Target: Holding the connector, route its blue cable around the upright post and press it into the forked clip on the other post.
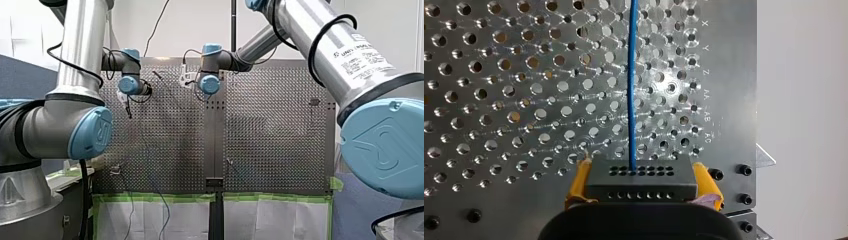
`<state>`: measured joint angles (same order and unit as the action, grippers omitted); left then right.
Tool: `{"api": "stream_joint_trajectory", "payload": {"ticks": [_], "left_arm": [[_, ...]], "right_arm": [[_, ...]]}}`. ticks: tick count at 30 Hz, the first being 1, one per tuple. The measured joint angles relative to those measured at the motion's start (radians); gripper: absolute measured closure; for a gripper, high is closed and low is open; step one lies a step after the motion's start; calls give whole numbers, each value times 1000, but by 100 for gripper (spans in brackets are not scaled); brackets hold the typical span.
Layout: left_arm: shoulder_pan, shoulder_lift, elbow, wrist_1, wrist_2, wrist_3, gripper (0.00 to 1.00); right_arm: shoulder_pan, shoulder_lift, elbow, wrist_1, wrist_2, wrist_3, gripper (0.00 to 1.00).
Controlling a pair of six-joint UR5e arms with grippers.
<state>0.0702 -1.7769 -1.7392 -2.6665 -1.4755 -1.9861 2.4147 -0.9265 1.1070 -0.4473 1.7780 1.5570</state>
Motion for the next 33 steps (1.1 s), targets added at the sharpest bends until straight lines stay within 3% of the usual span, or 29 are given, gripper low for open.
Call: {"api": "stream_joint_trajectory", "payload": {"ticks": [4, 5, 8, 13, 24, 28, 30, 33], "left_arm": [[2, 0, -1, 23, 33, -7, 67], [2, 0, -2, 26, 40, -8, 58], [6, 0, -14, 31, 45, -10, 46], [14, 0, -50, 35, 12, -17, 37], [34, 0, -76, 56, -78, -82, 18], [42, 0, -76, 68, -105, -80, 12], [45, 0, -76, 75, -104, -71, 0], [48, 0, -77, 78, -92, -49, 0]], "right_arm": [[0, 0, 0, 3, 0, 0, 100], [0, 0, 0, 5, 0, 0, 100], [1, 0, 0, 10, 0, 0, 100], [0, 2, 0, 13, 0, 0, 100], [-1, 4, 0, 26, 0, 0, 100], [-1, 4, 0, 39, 0, 0, 100], [-1, 5, 0, 44, 0, 0, 100], [-1, 5, 0, 51, 0, 0, 100]]}}
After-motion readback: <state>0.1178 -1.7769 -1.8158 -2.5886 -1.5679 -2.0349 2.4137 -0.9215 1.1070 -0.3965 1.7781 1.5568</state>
